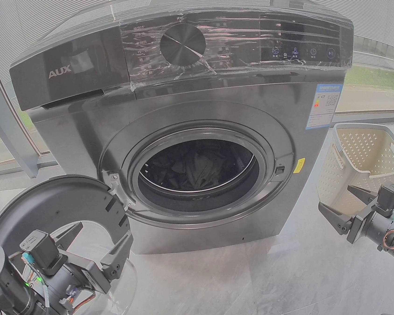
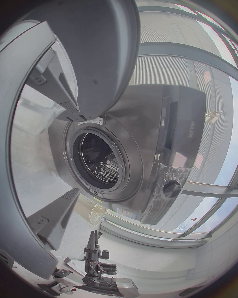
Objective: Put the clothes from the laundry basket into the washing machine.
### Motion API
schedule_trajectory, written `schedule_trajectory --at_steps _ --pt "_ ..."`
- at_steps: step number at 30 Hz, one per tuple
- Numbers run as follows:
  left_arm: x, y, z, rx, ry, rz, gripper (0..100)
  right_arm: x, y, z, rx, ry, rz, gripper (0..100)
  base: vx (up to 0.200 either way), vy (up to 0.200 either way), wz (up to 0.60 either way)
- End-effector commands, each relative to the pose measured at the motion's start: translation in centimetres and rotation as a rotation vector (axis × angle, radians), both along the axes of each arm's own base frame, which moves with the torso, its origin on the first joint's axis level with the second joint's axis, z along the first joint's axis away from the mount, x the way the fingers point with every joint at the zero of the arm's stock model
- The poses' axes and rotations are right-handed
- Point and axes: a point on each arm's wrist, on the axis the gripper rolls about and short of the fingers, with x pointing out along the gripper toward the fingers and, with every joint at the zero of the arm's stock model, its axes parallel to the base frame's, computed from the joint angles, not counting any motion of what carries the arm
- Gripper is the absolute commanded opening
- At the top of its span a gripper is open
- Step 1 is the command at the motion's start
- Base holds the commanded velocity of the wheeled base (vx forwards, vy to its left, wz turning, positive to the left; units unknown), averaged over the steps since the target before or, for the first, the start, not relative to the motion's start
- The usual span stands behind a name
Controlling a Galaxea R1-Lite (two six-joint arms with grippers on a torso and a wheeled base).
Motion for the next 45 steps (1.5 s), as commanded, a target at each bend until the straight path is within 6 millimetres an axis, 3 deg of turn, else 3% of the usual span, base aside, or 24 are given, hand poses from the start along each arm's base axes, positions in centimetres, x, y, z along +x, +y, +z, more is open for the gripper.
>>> schedule_trajectory --at_steps 1,13,19,34,40,45 --pt "-1.4 2.0 0.7 -0.040 -0.052 0.032 100 -1.6 -0.7 0.6 -0.017 -0.009 0.007 100 -0.200 0.000 0.00" --pt "-3.8 4.8 -0.1 -0.010 -0.083 0.097 100 -6.1 -3.4 1.2 -0.053 0.045 -0.019 100 -0.200 0.000 0.00" --pt "-5.9 7.0 -0.9 -0.005 -0.120 0.164 100 -8.3 -5.1 1.3 -0.039 0.021 -0.110 100 0.000 0.000 0.00" --pt "-10.5 10.4 -4.4 0.037 -0.015 0.369 100 -15.4 -7.9 -1.5 -0.041 -0.047 -0.242 100 0.000 0.000 0.00" --pt "-11.5 10.9 -4.9 0.018 -0.032 0.454 100 -17.4 -8.0 -3.7 -0.064 -0.041 -0.237 100 0.000 0.000 0.00" --pt "-12.4 11.1 -5.6 0.024 -0.038 0.561 100 -18.1 -7.7 -4.0 -0.058 -0.053 -0.253 100 0.000 0.000 0.00"
